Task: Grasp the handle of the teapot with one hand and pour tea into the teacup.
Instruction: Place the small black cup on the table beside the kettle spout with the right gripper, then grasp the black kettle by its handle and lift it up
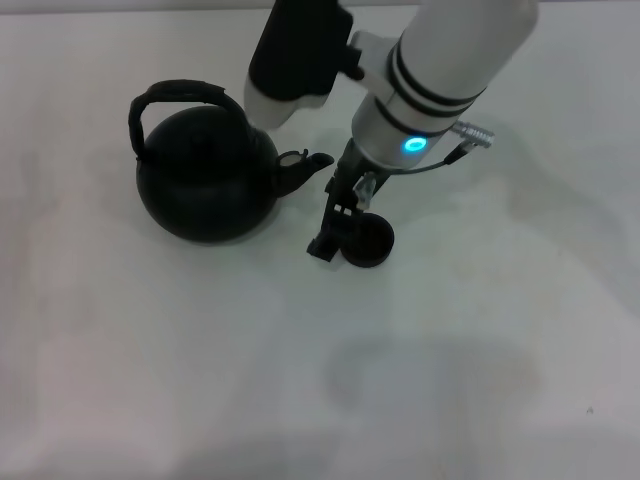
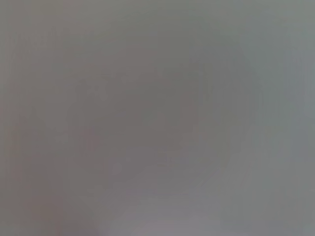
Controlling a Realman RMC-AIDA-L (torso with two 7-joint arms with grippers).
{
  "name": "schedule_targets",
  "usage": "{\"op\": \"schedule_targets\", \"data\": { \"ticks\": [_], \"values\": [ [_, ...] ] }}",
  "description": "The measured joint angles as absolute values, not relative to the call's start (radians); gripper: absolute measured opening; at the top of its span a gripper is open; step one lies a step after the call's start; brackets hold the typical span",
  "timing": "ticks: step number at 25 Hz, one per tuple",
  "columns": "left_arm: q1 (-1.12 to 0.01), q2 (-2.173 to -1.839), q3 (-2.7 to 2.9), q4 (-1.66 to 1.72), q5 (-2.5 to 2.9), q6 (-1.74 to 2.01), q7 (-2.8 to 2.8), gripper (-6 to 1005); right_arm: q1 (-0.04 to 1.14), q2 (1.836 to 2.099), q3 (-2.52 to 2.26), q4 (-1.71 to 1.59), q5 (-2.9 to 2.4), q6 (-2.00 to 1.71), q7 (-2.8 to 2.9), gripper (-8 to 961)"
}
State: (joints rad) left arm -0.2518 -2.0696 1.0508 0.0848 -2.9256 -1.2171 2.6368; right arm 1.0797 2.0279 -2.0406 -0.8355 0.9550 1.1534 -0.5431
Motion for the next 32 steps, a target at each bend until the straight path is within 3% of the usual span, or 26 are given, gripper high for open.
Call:
{"op": "schedule_targets", "data": {
  "ticks": [9, 26, 32],
  "values": [
    [-0.249, -2.069, 1.051, 0.105, -2.925, -1.218, 2.637, 645, 1.0, 2.019, -1.912, -0.833, 0.905, 1.17, -0.588, 870],
    [-0.239, -2.068, 1.05, 0.12, -2.927, -1.221, 2.637, 646, 0.696, 2.012, -1.257, -0.857, 0.873, 1.224, -0.852, 870],
    [-0.237, -2.068, 1.049, 0.123, -2.927, -1.22, 2.637, 646, 0.578, 2.011, -0.916, -0.734, 1.154, 1.129, -0.997, 869]
  ]
}}
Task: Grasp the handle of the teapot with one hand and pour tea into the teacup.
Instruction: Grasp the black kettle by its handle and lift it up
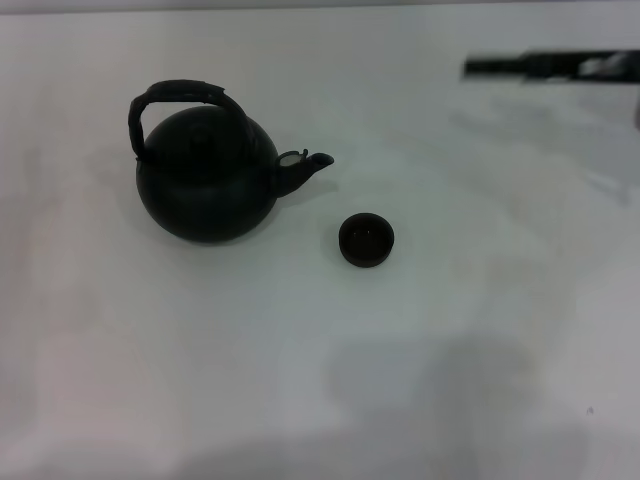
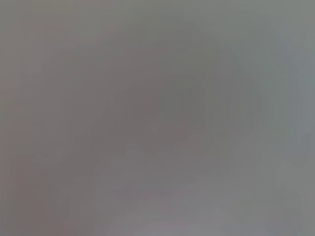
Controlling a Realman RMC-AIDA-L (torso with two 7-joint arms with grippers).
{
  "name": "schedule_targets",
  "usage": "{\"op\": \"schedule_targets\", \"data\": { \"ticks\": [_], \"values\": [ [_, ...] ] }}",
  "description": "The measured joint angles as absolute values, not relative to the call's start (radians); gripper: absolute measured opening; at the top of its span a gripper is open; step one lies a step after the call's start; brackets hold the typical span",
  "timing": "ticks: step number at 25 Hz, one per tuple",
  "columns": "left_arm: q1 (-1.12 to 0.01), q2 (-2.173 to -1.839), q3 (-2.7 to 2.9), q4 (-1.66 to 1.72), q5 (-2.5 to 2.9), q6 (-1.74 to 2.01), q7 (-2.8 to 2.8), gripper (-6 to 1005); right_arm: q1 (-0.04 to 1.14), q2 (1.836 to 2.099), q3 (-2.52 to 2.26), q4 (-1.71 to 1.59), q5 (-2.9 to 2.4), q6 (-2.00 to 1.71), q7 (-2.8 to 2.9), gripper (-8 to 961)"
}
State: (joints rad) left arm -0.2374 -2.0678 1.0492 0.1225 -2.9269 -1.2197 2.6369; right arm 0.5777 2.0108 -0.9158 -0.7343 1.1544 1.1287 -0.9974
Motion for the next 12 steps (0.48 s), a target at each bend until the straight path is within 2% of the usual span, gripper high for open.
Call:
{"op": "schedule_targets", "data": {
  "ticks": [7, 12],
  "values": [
    [-0.238, -2.069, 1.05, 0.121, -2.925, -1.212, 2.627, 646, 0.477, 2.014, -0.491, -0.329, 1.786, 1.11, -1.418, 869],
    [-0.235, -2.071, 1.057, 0.116, -2.899, -1.219, 2.626, 646, 0.482, 2.022, -0.458, -0.127, 2.066, 1.131, -2.015, 868]
  ]
}}
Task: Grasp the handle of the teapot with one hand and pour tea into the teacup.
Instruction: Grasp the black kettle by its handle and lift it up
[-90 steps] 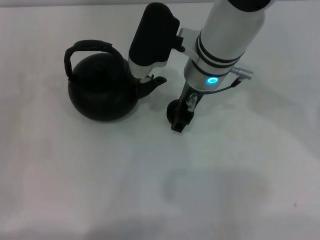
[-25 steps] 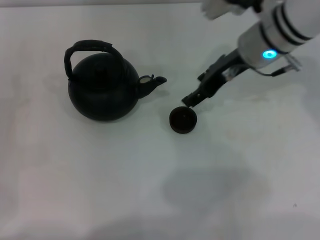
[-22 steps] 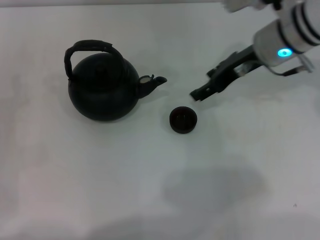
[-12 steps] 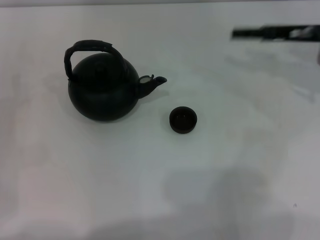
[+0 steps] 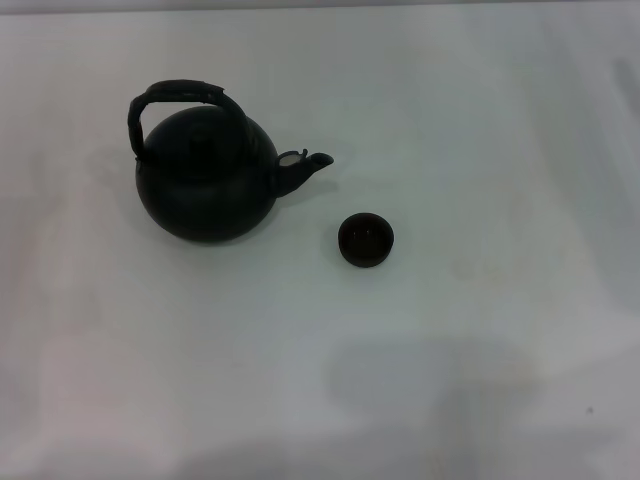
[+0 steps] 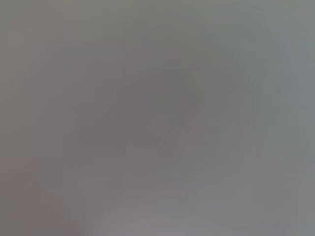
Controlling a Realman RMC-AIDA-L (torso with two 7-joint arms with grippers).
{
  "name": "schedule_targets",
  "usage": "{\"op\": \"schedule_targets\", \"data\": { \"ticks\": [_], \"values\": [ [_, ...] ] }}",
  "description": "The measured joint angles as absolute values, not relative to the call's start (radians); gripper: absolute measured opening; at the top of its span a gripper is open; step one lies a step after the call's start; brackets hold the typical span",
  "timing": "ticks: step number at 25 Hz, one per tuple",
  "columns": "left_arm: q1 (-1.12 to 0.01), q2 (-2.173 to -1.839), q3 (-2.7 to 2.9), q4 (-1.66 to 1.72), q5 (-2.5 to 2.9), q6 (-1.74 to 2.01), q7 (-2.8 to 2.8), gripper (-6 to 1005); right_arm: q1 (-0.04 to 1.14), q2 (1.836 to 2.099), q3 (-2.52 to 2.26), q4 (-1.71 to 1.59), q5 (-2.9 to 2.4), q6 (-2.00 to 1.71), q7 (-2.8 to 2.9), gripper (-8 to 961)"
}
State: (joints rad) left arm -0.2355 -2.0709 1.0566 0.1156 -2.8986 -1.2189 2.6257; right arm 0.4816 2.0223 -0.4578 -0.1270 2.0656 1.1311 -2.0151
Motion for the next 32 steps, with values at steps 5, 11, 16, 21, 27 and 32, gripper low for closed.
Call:
{"op": "schedule_targets", "data": {
  "ticks": [5, 11, 16, 21, 27, 32],
  "values": [
    [-0.228, -2.07, 1.06, 0.114, -2.762, -1.229, 2.625, 646, 0.573, 2.027, -0.399, 0.055, 2.216, 1.092, -2.641, 864],
    [-0.183, -2.074, 1.06, 0.112, -2.707, -1.301, 2.626, 646, 0.661, 2.025, -0.359, 0.054, 2.227, 0.967, -2.79, 864],
    [-0.142, -2.063, 1.061, 0.121, -2.506, -1.376, 2.635, 646, 0.669, 2.025, -0.329, 0.024, 2.231, 0.947, -2.746, 864],
    [-0.121, -2.055, 1.062, 0.14, -2.364, -1.418, 2.637, 645, 0.678, 2.022, -0.322, -0.001, 2.232, 0.889, -2.722, 864],
    [-0.164, -2.06, 1.061, 0.167, -2.203, -1.423, 2.637, 645, 0.695, 2.02, -0.311, -0.019, 2.234, 0.833, -2.673, 864],
    [-0.218, -2.066, 1.062, 0.159, -2.175, -1.419, 2.637, 645, 0.7, 2.02, -0.309, -0.019, 2.235, 0.812, -2.651, 864]
  ]
}}
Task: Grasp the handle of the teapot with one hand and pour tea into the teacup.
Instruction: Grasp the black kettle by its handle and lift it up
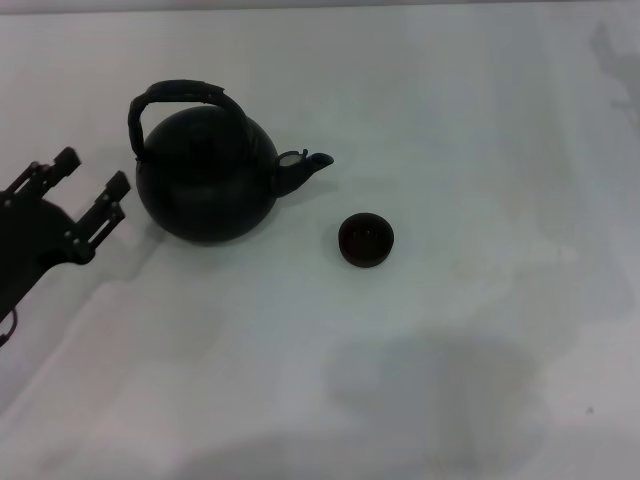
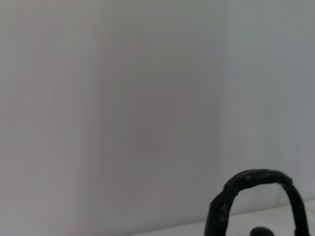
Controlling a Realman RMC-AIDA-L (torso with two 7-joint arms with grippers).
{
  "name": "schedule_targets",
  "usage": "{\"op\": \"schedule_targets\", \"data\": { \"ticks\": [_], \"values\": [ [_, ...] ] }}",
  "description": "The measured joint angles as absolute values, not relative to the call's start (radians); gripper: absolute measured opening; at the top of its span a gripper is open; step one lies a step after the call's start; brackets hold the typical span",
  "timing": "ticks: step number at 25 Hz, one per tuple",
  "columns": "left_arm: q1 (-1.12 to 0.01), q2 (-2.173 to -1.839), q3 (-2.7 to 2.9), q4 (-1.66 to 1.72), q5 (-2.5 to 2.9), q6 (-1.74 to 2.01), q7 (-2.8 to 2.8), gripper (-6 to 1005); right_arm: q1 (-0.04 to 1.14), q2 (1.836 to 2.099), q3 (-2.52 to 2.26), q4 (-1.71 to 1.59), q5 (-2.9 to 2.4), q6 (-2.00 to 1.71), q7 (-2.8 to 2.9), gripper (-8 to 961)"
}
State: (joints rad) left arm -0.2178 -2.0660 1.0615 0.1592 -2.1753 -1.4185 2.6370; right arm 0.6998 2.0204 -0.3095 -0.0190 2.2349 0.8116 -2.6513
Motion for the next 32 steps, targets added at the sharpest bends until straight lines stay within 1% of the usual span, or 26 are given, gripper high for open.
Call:
{"op": "schedule_targets", "data": {
  "ticks": [9, 32],
  "values": [
    [-0.266, -2.073, 1.061, 0.154, -2.167, -1.403, 2.637, 645, 0.694, 2.023, -0.31, -0.015, 2.235, 0.812, -2.621, 863],
    [-0.305, -2.074, 1.054, 0.158, -2.172, -1.332, 2.639, 645, 0.681, 2.026, -0.31, -0.001, 2.235, 0.811, -2.596, 863]
  ]
}}
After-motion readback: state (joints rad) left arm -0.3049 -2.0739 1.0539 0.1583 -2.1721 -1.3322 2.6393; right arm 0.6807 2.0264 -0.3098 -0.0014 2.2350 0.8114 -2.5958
